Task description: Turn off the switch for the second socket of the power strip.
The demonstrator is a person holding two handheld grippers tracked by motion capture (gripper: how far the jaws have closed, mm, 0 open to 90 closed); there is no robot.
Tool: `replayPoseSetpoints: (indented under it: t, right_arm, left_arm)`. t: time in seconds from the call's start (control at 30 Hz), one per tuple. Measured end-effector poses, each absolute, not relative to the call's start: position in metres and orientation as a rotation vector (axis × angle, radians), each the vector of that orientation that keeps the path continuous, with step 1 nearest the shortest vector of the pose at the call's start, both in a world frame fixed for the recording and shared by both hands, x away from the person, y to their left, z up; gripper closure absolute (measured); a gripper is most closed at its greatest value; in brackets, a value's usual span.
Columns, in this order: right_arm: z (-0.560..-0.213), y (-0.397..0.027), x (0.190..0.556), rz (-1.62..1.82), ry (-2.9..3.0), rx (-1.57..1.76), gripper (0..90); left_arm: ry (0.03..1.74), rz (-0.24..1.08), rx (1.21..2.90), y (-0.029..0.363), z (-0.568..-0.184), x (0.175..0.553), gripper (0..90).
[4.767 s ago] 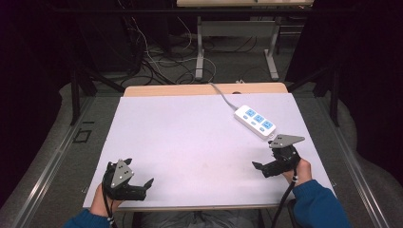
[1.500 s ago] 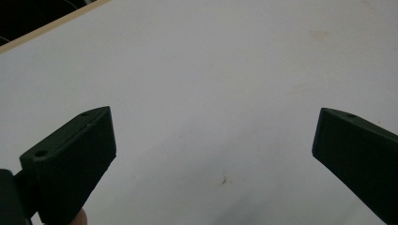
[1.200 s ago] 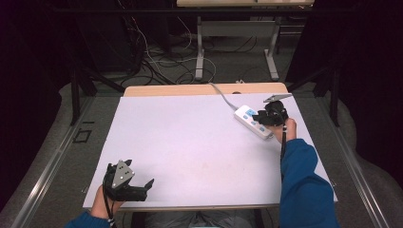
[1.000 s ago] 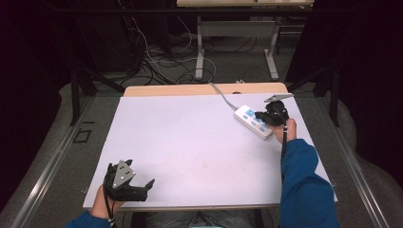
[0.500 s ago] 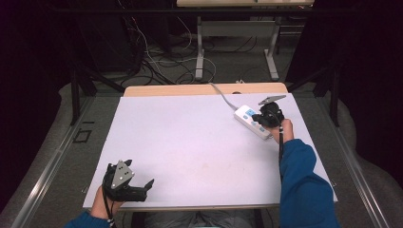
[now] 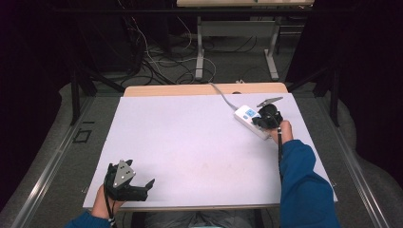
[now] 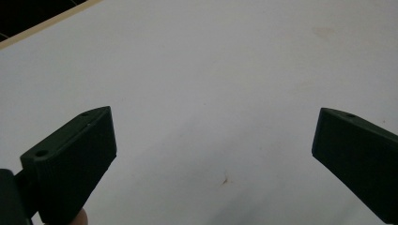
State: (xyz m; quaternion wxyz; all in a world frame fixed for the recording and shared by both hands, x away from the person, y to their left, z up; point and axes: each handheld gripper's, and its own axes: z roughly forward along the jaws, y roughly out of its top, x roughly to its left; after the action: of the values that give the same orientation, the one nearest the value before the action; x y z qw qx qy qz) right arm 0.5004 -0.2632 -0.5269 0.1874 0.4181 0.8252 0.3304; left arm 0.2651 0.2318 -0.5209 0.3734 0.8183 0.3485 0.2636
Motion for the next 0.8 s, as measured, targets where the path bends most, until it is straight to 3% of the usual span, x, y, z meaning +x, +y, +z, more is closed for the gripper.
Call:
replayPoseSetpoints:
  t: [0.8]
  right_arm:
    - [-0.5279, -0.2588, 0.4976, 0.881, 2.302, 1.143, 90.0]
  left_arm:
    - [0.891, 0.656, 2.093, 0.2315, -0.5205, 0.2642, 0.2]
